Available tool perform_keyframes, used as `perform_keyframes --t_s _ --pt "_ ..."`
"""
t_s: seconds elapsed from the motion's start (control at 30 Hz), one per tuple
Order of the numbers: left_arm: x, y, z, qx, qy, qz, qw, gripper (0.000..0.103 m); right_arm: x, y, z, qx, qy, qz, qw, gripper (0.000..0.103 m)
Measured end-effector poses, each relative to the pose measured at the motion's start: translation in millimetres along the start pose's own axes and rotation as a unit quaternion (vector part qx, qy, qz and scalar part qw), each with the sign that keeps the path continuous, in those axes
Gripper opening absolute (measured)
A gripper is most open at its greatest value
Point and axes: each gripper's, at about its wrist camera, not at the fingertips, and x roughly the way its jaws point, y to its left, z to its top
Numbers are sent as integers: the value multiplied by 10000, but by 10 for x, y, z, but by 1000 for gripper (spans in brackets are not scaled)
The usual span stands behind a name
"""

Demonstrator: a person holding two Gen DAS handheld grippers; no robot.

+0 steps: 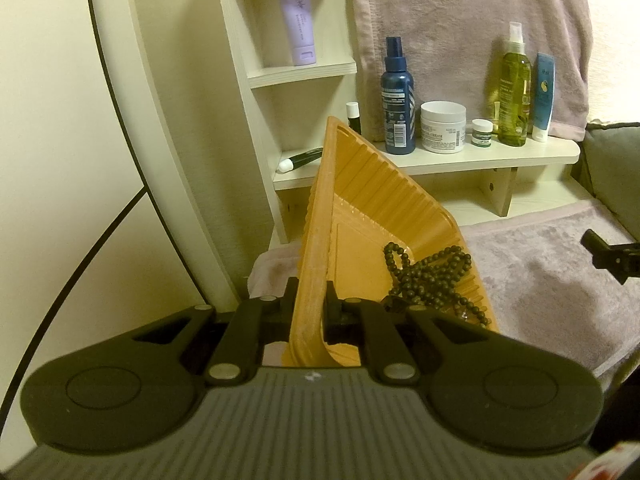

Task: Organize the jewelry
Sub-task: 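Carry the black tube with the right gripper over the orange tray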

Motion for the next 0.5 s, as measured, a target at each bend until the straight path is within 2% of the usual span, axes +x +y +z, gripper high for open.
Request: perform_keyframes --t_s 0.5 --pt "-3 5 -2 -26 5 -19 10000 9 99 566 262 -430 -79 675 9968 22"
